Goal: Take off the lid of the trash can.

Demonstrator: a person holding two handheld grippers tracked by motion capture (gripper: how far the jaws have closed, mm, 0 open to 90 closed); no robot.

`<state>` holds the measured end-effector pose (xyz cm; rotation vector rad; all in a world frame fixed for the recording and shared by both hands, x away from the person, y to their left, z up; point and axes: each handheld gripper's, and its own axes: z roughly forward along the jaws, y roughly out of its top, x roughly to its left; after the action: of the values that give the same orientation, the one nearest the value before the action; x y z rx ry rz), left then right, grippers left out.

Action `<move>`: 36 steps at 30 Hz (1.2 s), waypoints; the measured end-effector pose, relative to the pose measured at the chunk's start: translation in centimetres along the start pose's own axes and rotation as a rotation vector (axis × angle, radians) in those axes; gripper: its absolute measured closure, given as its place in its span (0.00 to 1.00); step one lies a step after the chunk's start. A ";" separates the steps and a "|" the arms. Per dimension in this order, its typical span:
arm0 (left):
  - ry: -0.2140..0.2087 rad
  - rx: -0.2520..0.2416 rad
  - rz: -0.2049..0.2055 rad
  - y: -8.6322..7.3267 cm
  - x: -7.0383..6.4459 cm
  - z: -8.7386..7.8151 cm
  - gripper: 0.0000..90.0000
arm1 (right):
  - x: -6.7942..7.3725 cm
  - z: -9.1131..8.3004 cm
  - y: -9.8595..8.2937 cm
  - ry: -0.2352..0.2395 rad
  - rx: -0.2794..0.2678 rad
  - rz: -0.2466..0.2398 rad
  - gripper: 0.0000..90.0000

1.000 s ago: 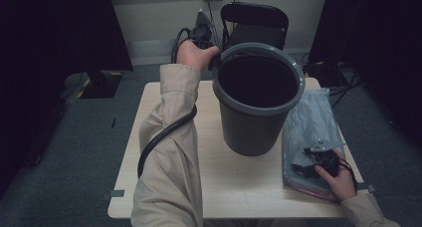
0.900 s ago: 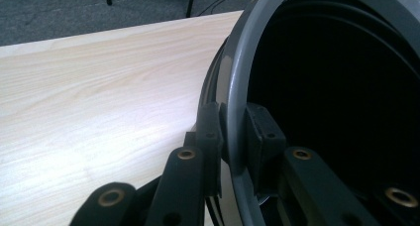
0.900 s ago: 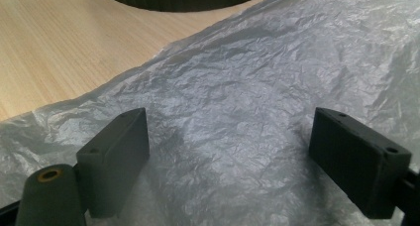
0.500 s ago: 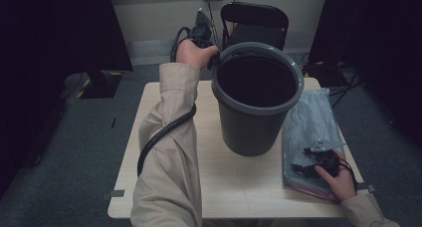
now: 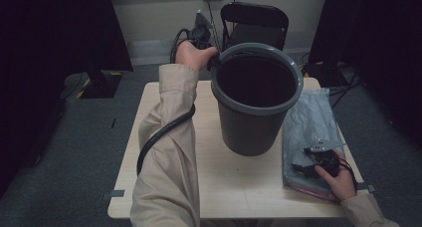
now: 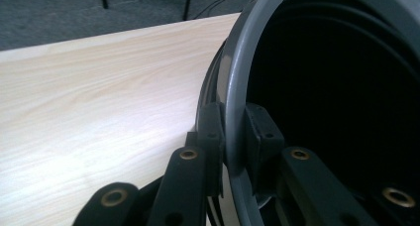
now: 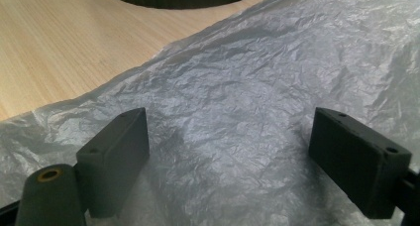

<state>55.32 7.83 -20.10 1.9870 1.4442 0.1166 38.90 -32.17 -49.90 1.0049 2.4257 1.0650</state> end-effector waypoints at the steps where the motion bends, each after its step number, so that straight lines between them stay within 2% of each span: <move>1: -0.004 -0.003 0.000 0.0 0.1 -0.1 0.88 | 0.0 0.0 0.0 0.000 0.000 0.000 0.17; 4: -0.001 -0.011 -0.011 -0.2 0.4 -0.2 0.88 | 0.0 0.0 0.0 -0.001 0.000 0.000 0.17; 7: 0.015 -0.013 -0.004 -0.4 0.7 -0.3 0.88 | 0.0 0.0 0.0 -0.001 0.000 -0.001 0.17; 11: 0.002 -0.026 -0.019 -0.8 1.0 -0.8 0.88 | 0.0 0.0 0.0 0.000 -0.001 0.001 0.17; 16: -0.012 -0.018 -0.025 -1.1 1.5 -1.1 0.88 | 0.0 0.0 0.0 -0.001 0.000 0.001 0.17; 19: 0.012 -0.020 -0.019 -1.1 1.6 -1.1 0.88 | 0.0 0.0 0.0 -0.001 0.001 0.001 0.17; 22: -0.008 -0.023 -0.052 -1.3 2.1 -1.5 0.87 | 0.0 0.0 0.0 -0.001 0.001 0.000 0.17; 30: 0.033 -0.027 -0.111 -1.5 2.8 -2.2 0.87 | 0.0 0.0 0.0 0.000 0.002 0.003 0.17; 32: 0.028 -0.028 -0.109 -1.6 2.8 -2.5 0.87 | 0.0 0.0 0.0 0.000 0.000 0.000 0.17; 36: 0.022 -0.031 -0.133 -1.7 2.8 -2.8 0.87 | 0.0 0.0 0.0 0.000 0.001 0.001 0.17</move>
<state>53.76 11.79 -19.76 1.8638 1.5745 0.1019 38.89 -32.16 -49.90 1.0058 2.4264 1.0645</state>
